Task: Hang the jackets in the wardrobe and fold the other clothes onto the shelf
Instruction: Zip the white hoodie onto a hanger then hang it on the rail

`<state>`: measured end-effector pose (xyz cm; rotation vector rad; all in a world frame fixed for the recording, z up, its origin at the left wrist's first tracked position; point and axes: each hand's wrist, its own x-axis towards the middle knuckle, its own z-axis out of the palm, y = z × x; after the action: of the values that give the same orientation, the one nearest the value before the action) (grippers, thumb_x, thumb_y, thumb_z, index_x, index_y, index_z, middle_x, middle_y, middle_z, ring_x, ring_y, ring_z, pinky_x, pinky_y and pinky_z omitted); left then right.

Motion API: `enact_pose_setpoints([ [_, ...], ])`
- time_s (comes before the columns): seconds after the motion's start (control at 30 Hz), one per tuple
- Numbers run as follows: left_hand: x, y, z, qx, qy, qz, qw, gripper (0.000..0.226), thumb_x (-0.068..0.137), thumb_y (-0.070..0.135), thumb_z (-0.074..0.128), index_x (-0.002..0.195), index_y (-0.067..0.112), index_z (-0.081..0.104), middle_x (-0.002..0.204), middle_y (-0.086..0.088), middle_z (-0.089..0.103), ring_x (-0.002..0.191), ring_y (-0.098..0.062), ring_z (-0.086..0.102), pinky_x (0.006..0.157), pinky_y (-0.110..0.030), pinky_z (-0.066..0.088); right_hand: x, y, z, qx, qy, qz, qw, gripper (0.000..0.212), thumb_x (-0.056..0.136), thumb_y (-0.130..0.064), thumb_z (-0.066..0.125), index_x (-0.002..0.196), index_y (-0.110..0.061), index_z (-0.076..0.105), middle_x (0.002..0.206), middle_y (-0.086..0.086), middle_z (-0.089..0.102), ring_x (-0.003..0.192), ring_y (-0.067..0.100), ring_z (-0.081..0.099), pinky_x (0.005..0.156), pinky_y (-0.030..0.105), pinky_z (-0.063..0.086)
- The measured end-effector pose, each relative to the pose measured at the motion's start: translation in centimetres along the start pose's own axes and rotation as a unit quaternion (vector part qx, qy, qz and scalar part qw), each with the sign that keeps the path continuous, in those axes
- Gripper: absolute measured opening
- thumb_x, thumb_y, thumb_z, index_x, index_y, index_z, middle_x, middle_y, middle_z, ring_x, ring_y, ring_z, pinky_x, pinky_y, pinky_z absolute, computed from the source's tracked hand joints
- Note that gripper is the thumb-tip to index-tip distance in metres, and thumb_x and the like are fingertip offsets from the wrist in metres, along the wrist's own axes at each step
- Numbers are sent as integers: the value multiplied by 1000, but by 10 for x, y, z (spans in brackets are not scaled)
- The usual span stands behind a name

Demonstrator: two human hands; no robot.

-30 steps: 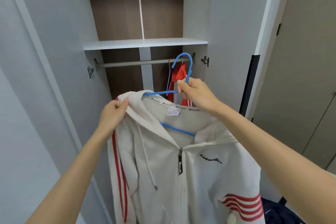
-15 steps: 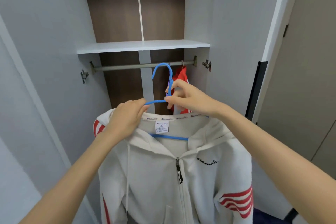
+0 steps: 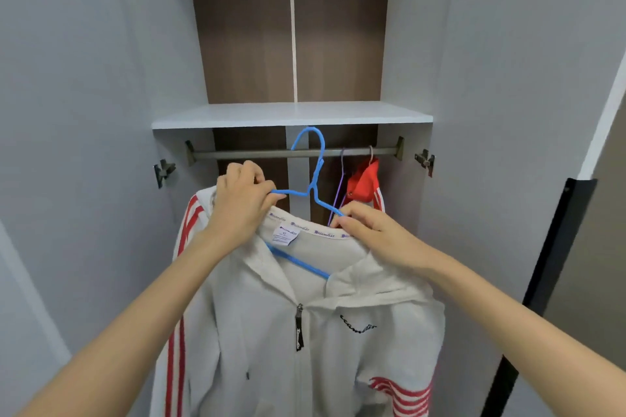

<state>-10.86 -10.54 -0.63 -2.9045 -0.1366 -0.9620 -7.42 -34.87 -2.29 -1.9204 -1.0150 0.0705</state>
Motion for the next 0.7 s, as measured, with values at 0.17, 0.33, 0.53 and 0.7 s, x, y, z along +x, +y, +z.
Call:
enact_pose_setpoints([
  [0.17,24,-5,40,-58,-21,-32,998,32,96,45,47,111,24,67,94,3,45,90,-12,37,73,-26,30,36,30,10,121,1,77,990,26,100,-25,48,77,-28,62,74,-14,56,72,3,50,72,21,38],
  [0.33,42,-19,91,-224,-51,-116,966,23,93,38,59,112,28,66,98,5,55,95,-13,55,83,-35,50,81,70,33,173,9,143,974,31,98,-21,47,68,-24,57,57,-21,51,59,0,44,61,17,35],
  [0.53,74,-62,165,-253,-135,-178,941,24,96,29,52,117,29,63,105,4,62,99,-18,59,88,-40,50,157,132,67,196,45,227,953,27,97,-20,48,73,-20,61,69,-8,56,67,6,49,62,18,40],
  [0.7,127,-105,221,-255,-132,-156,945,31,96,24,53,126,26,59,108,4,61,94,-12,57,82,-27,46,236,180,76,214,108,271,932,23,96,-21,47,78,-18,59,74,-2,56,67,10,50,58,21,40],
])
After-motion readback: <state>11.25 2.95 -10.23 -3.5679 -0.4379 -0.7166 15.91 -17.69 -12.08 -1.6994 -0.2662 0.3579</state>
